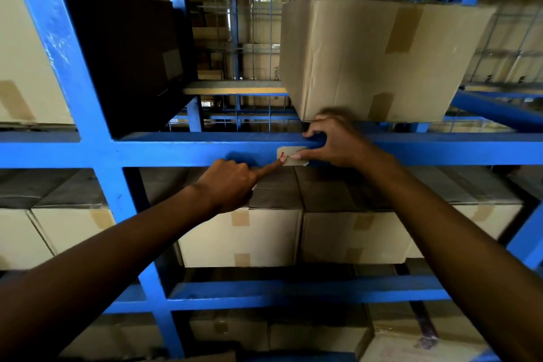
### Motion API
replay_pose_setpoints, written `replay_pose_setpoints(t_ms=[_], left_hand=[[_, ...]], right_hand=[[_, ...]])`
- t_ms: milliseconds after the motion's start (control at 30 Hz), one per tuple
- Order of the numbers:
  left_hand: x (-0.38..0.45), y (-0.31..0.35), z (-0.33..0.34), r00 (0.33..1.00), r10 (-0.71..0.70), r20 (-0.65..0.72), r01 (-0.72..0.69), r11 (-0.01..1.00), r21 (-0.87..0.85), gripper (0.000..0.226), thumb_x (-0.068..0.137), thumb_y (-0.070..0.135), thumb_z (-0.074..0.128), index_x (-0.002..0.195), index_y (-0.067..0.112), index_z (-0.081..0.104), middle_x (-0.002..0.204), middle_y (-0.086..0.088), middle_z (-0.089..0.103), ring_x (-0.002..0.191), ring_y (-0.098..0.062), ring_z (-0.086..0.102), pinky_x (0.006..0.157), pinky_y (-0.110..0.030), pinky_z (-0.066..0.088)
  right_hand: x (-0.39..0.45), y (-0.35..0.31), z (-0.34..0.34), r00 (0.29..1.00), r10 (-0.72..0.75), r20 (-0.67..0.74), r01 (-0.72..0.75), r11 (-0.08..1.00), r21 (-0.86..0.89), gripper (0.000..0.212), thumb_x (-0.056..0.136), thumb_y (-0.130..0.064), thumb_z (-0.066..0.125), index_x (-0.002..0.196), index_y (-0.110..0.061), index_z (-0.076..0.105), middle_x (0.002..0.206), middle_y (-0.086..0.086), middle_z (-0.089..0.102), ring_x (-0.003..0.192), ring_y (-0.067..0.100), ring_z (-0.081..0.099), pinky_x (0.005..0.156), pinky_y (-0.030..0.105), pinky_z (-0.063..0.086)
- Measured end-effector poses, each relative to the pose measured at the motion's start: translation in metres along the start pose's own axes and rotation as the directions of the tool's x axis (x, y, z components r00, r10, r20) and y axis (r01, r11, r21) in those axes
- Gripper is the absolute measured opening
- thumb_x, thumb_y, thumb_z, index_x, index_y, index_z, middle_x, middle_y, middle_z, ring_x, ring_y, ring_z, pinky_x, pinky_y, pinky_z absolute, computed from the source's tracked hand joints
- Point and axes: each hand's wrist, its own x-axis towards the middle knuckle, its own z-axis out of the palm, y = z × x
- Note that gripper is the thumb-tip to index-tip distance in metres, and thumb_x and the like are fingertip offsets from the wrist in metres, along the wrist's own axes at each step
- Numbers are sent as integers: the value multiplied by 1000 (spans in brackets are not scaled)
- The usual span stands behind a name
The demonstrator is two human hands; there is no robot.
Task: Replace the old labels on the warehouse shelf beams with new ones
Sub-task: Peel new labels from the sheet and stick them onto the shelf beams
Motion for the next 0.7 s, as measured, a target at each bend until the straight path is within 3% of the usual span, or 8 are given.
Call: replay_pose_setpoints(t_ms=[133,267,367,500,600,700], left_hand=[[4,3,9,999,39,-1,-39,999,-5,92,93,25,46,126,44,-38,74,-5,59,53,-16,41,54,-30,39],[-1,-3,10,1000,28,-7,-28,1000,11,89,94,28,44,127,43,-38,64,0,39,49,-14,32,52,-30,35],[-4,-3,12,999,24,-21,-24,1000,11,86,95,27,42,129,42,-36,69,-4,52,52,-16,35,54,-30,35],[-4,-4,14,999,33,-31,-32,999,6,87,94,27,43,130,42,-35,78,-6,63,55,-17,42,56,-30,35],[-5,-7,15,999,44,-27,-44,999,-2,89,92,26,44,130,45,-34,79,-7,64,63,-23,56,58,-31,36],[-8,-8,16,997,48,-63,-48,999,-7,92,90,24,46,132,46,-32,78,-7,64,64,-24,58,58,-31,34]], right_hand=[[2,-5,6,994,-62,-90,49,990,-134,43,68,-48,72,82,-10,59,90,8,60,83,23,52,72,38,44],[-5,4,8,988,-149,-41,134,959,-251,43,71,-45,73,94,-11,59,100,10,60,91,23,52,73,29,37],[-10,6,11,986,-165,-22,150,938,-311,50,70,-44,73,104,-11,57,108,10,58,96,23,49,76,27,34],[-13,5,11,987,-161,-22,145,932,-333,57,68,-49,71,107,-10,56,110,11,58,98,24,50,79,34,42],[-9,3,11,989,-131,-75,107,960,-260,49,69,-48,72,99,-11,60,102,9,59,93,23,50,75,32,39],[-4,2,11,990,-61,-129,47,993,-108,41,69,-48,71,87,-12,62,92,5,58,86,16,47,70,28,36]])
